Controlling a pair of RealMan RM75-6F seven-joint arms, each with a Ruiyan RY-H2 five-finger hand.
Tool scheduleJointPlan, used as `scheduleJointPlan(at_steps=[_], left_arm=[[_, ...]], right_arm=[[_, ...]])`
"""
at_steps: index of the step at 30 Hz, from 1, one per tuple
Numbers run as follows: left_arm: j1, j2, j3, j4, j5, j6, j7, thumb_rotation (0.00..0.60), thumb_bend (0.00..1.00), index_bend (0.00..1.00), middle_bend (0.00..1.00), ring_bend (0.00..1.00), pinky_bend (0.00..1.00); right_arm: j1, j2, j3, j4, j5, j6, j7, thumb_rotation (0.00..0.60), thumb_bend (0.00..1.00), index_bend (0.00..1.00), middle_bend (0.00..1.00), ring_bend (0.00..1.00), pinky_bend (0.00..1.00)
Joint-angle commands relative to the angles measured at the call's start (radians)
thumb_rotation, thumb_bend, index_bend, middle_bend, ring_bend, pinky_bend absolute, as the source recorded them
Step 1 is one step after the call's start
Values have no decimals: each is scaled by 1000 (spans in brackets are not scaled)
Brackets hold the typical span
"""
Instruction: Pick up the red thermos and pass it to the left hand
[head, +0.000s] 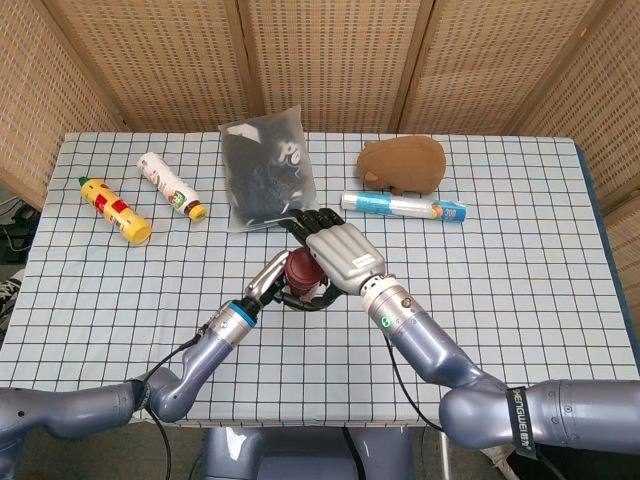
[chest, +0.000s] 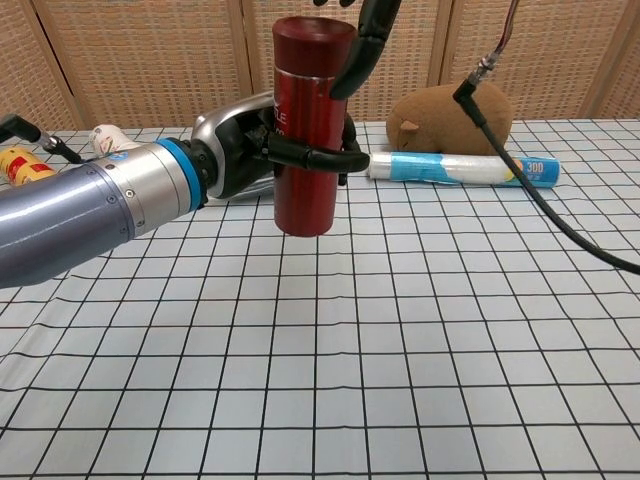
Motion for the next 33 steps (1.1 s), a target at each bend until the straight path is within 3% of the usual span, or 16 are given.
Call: scheduleJointPlan(at_steps=[1, 8, 12, 13, 18, 20, 26, 33], left_arm=[[2, 1, 1, -1, 0, 0, 1, 600, 159, 703, 542, 496, 367], [12, 12, 10, -6, 12, 1, -12, 600, 164, 704, 544, 496, 366], [24, 32, 19, -16, 30, 5, -32, 600, 167, 706, 544, 496, 367], [31, 41, 21, -20, 36, 13, -36, 600, 168, 707, 545, 496, 367], [54, 78, 32, -53, 62, 37, -53, 600, 171, 710, 547, 498, 367], [71, 102, 40, -80, 67, 50, -56, 600, 171, 710, 548, 498, 366], [94, 132, 51, -118, 65, 68, -47, 600, 210, 710, 547, 499, 367], [110, 160, 63, -160, 71, 78, -36, 600, 218, 710, 547, 499, 367]], right_arm=[[-12, 37, 1, -22, -13, 12, 9, 600, 0, 0, 0, 0, 0], [-113, 181, -35, -79, -152, 79, 3, 600, 0, 0, 0, 0, 0], [-268, 240, -110, -58, -379, 202, 15, 600, 0, 0, 0, 0, 0], [-338, 241, -152, -21, -454, 256, 32, 600, 0, 0, 0, 0, 0], [-546, 148, -278, 206, -773, 372, 208, 600, 0, 0, 0, 0, 0], [-641, 58, -351, 368, -872, 412, 286, 600, 0, 0, 0, 0, 0], [-748, -98, -406, 603, -991, 465, 355, 600, 0, 0, 0, 0, 0], [-826, -191, -417, 736, -1043, 488, 380, 600, 0, 0, 0, 0, 0]])
